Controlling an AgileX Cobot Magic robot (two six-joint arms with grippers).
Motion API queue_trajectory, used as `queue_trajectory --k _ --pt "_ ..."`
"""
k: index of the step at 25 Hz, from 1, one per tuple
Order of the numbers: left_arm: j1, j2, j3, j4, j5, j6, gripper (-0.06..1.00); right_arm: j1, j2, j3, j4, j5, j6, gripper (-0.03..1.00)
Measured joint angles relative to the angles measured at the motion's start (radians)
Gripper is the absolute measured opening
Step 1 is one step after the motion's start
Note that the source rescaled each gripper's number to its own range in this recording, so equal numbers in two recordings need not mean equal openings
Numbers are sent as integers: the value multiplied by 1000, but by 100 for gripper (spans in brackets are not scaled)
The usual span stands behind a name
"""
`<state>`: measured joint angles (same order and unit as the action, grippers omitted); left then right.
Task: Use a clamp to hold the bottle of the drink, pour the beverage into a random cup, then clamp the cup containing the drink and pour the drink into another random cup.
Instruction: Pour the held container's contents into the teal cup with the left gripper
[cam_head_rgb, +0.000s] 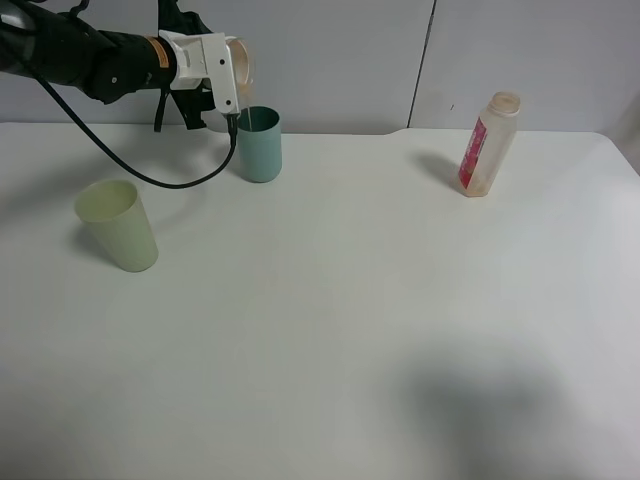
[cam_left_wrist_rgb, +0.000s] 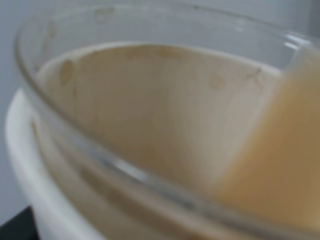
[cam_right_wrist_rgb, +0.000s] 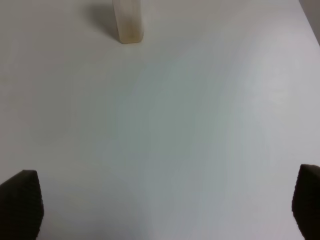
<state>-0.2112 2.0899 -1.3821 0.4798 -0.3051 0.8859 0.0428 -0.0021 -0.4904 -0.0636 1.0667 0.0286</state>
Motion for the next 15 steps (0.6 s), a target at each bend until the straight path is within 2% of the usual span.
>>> queue_trajectory --k 15 --pt "-14 0 0 0 -55 15 0 0 0 0 0 0 0 100"
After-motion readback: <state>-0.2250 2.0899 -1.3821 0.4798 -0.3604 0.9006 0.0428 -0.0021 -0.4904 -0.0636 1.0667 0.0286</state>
